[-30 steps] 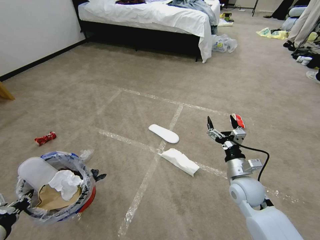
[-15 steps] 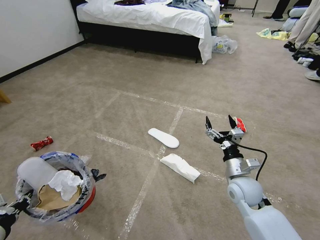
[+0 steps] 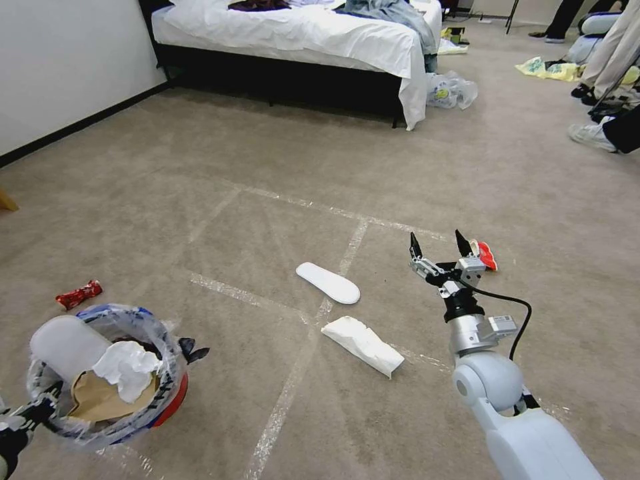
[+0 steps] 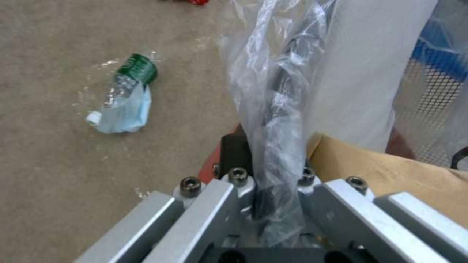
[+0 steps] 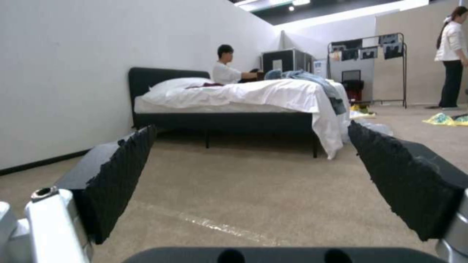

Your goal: Pick up the trash bin and place the garbage on the floor into it.

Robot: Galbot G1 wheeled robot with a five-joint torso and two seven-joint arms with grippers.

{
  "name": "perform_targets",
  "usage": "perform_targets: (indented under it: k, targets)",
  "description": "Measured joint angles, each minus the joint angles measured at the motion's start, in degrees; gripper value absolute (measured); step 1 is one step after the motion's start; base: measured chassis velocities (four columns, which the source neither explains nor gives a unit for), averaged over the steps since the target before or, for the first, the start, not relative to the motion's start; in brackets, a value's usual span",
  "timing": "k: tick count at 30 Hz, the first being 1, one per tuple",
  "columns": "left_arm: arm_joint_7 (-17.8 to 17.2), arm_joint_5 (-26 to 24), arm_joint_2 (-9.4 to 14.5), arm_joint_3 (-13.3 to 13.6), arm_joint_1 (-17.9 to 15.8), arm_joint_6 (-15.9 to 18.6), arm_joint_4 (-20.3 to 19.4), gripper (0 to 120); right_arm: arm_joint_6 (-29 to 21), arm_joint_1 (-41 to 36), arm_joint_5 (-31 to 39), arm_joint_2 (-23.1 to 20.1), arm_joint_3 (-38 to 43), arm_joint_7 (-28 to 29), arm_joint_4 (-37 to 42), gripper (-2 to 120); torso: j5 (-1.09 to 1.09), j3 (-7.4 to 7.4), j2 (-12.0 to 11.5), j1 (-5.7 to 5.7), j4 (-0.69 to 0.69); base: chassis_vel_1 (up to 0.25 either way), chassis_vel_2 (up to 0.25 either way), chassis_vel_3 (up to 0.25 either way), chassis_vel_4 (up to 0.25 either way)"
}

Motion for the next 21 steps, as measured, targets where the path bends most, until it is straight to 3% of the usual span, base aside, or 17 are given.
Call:
perform_targets:
  k: [21]
  targets:
    - [-1.1,0.7,-0.2,-0.6,2.0,0.9,-0.7,1,-0.3,1.2,1.0,-0.9,0.3,0.6,-0.1,100,0.01,0.00,0.0,0.00,-0.01,0.000,0.000,0.000,0.000]
